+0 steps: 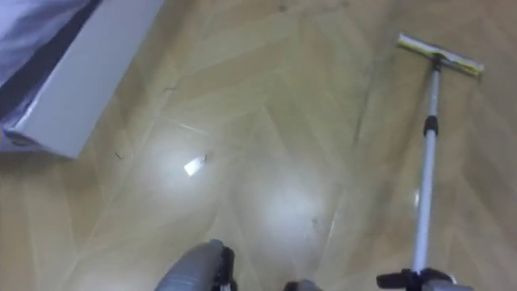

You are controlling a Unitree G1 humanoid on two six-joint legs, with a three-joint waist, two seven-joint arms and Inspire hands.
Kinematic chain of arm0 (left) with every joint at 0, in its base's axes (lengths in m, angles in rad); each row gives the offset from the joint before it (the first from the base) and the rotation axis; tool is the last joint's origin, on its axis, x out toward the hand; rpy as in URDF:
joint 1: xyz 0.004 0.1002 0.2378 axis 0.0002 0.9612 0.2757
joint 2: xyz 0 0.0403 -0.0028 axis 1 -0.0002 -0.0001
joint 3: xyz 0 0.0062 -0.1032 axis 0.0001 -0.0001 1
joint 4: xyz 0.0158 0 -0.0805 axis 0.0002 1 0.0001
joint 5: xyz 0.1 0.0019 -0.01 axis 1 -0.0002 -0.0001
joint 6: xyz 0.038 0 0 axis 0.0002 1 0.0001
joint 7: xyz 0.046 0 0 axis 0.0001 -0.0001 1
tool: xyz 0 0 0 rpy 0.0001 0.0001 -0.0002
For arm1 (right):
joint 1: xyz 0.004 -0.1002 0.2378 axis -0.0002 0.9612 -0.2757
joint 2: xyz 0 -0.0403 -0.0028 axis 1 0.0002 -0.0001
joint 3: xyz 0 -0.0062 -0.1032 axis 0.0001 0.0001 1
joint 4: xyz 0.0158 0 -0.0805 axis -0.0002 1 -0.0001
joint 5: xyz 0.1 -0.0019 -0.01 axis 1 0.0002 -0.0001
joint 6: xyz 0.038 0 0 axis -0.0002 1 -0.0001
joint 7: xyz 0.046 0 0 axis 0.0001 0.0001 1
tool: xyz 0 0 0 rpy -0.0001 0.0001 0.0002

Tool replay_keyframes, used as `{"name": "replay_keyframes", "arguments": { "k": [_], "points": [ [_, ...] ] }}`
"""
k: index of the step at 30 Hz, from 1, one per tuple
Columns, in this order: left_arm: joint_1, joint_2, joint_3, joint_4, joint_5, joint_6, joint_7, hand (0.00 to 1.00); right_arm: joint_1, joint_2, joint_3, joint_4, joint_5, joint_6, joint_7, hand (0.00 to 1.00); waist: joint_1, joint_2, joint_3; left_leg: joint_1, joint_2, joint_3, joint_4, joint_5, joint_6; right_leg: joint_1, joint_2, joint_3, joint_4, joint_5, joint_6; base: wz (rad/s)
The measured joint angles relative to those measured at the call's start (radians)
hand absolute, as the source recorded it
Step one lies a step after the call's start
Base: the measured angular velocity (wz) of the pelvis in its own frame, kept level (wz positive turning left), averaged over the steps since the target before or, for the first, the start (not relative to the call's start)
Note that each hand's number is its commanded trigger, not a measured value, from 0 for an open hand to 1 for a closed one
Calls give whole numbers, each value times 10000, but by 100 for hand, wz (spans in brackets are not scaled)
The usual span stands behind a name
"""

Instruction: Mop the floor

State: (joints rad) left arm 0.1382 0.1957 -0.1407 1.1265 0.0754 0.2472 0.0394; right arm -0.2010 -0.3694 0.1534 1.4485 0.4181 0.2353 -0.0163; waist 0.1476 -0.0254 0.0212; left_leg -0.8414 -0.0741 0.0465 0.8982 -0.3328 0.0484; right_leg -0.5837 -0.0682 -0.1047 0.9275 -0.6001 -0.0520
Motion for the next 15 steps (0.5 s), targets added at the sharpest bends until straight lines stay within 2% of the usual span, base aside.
{"name": "replay_keyframes", "arguments": {
  "k": [1, 2, 3, 4, 6, 7, 8, 9, 10, 11, 12, 13, 14, 15],
  "points": [
    [56, -116, 41, 41, 193, -59, -212, 0, 412, 20, -5, 297, 187, -44, 103, 100, 10, 71, -23, 253, 108, 429, -344, 2, 518, 125, 58, 355, -238, 18, 153, 63],
    [94, -205, 122, 71, 331, -37, -289, 0, 623, 22, 4, 376, 186, -44, 117, 100, 35, 85, -57, 383, 250, 697, -435, -33, 665, 131, 71, 570, -302, 92, 264, -16],
    [178, -375, 244, 140, 531, -7, -337, 0, 1149, 13, 224, 385, 163, -44, 121, 100, 45, 250, -77, 645, 351, 1064, -570, -220, 815, 47, -18, 771, -205, 307, 537, -67],
    [268, -497, 336, 135, 648, -37, -327, 0, 1695, 55, 473, 386, 136, -43, 115, 100, 24, 461, -72, 842, 423, 1218, -580, -422, 880, -101, -95, 737, 116, 617, 740, -77],
    [200, -516, 544, 130, 656, -288, -261, 0, 2454, 222, 764, 388, 27, -43, 109, 100, -147, 552, -102, 1074, 396, 1386, -671, -614, 917, -527, -235, 750, 910, 1102, 903, -82],
    [62, -519, 602, 101, 621, -433, -207, 0, 2820, 387, 952, 382, -8, -38, 54, 100, -196, 623, -115, 1166, 327, 1204, -689, -736, 852, -889, -323, 763, 1464, 1528, 917, -86],
    [39, -513, 596, 80, 516, -534, -177, 0, 2924, 481, 1008, 381, -17, -38, 3, 100, -295, 628, -116, 1214, 170, 875, -726, -763, 811, -1092, -358, 787, 1737, 1726, 908, -105],
    [36, -546, 601, 52, 390, -693, -16, 0, 2985, 627, 1024, 367, -22, -34, -76, 100, -419, 730, -82, 1340, 82, 357, -745, -826, 699, -1417, -308, 842, 1819, 1668, 863, -133],
    [31, -659, 599, 53, 280, -779, 161, 0, 2932, 693, 1090, 347, -34, -31, -171, 100, -516, 921, -21, 1524, 106, -120, -849, -873, 567, -1683, -123, 775, 1259, 1485, 777, -142],
    [53, -728, 596, 56, 145, -782, 220, 0, 2905, 712, 1129, 336, -150, -22, -207, 100, -598, 1019, -33, 1569, 112, -401, -895, -862, 507, -1684, -25, 774, 689, 1486, 755, -137],
    [62, -751, 593, 54, 12, -778, 292, 0, 2883, 838, 1199, 265, -428, 57, -315, 100, -700, 1013, -43, 1563, 84, -641, -907, -849, 384, -1571, 56, 766, -735, 1682, 826, -94],
    [59, -744, 601, 54, -49, -765, 453, 0, 2775, 1002, 1166, 204, -721, 258, -451, 100, -855, 1009, -62, 1546, 83, -664, -734, -967, 130, -1452, -45, 622, -978, 2151, 574, -64],
    [22, -761, 597, 57, -49, -765, 501, 0, 2718, 1062, 1116, 183, -753, 376, -497, 100, -922, 1068, -66, 1551, 104, -661, -671, -991, 83, -1378, -92, 434, -970, 2127, 515, 0],
    [-98, -757, 590, 68, -79, -765, 570, 0, 2507, 1192, 890, 244, -789, 731, -523, 100, -915, 1084, -74, 1572, 83, -667, -663, -943, 0, -1233, -211, -10, -929, 2051, 389, 43]
  ]
}}
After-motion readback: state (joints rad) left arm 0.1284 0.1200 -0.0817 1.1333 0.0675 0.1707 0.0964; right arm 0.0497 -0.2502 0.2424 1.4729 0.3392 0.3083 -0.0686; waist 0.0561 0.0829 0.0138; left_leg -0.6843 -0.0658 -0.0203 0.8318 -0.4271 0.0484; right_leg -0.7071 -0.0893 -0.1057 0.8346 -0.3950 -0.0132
